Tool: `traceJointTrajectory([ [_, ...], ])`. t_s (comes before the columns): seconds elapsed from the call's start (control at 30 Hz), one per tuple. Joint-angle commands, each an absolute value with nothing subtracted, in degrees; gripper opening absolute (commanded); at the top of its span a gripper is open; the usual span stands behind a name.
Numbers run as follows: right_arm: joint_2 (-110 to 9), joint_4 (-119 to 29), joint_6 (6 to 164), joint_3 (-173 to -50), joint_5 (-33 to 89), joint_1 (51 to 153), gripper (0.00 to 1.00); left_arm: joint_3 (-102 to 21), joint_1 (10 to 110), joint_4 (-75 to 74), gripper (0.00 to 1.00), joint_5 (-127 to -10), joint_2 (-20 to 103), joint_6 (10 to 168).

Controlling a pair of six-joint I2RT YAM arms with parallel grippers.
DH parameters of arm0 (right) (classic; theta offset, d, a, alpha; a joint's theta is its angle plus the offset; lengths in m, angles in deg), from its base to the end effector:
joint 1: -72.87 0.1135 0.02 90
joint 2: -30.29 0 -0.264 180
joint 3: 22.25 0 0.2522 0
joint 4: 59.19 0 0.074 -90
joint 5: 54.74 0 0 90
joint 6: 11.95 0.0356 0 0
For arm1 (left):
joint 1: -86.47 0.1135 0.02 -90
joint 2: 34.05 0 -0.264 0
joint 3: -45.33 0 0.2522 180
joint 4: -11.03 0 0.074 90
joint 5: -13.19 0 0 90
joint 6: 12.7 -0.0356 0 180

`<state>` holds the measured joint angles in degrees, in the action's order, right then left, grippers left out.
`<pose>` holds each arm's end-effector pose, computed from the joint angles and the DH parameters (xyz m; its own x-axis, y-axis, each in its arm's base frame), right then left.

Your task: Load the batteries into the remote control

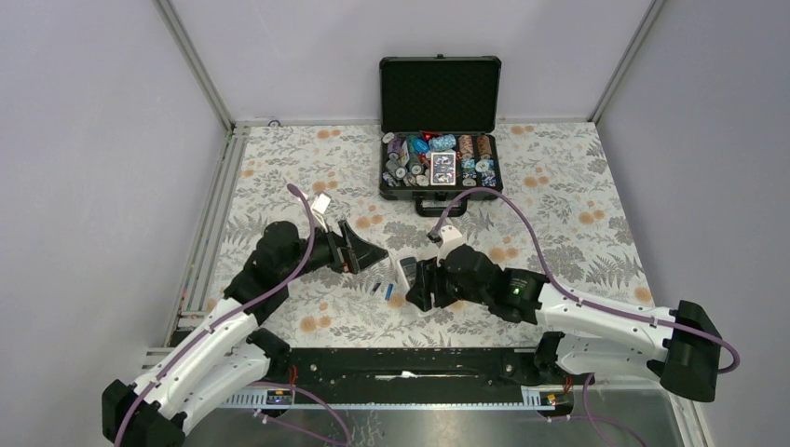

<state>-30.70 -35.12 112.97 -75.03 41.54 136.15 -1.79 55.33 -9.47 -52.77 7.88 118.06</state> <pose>0.1087 0.2073 0.2499 -0.6813 -0.0880 -0.7267 -0.5564 0.7073 0.4361 0.1444 -0.1042 0.2846 -0.6991 -0.2743 -0.6603 0.4649 0.5273 -0.7112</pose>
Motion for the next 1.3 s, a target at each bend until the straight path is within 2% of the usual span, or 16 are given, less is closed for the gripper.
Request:
traceJointTrajectory([
  [0.0,-27.9,-40.4,110.7,-75.5,30.8,133.1,0.00,2.4,55.6,10.7,0.99,-45.8,8.0,127.3],
  [0.27,-27.6,-44.8,112.8,-76.0,18.6,127.8,0.00,5.9,55.6,18.7,0.99,-43.5,9.0,131.6],
  [0.5,-25.7,-54.2,117.2,-73.6,8.4,123.0,0.00,7.6,55.6,21.7,0.99,-43.0,8.4,133.9],
  [0.73,-26.5,-65.7,123.9,-70.5,0.9,122.4,0.00,10.0,55.6,23.4,0.99,-43.3,7.8,136.6],
  [1.27,-27.9,-81.9,132.0,-65.7,-1.6,122.4,0.00,12.3,55.5,36.2,0.99,-36.1,10.5,147.4],
])
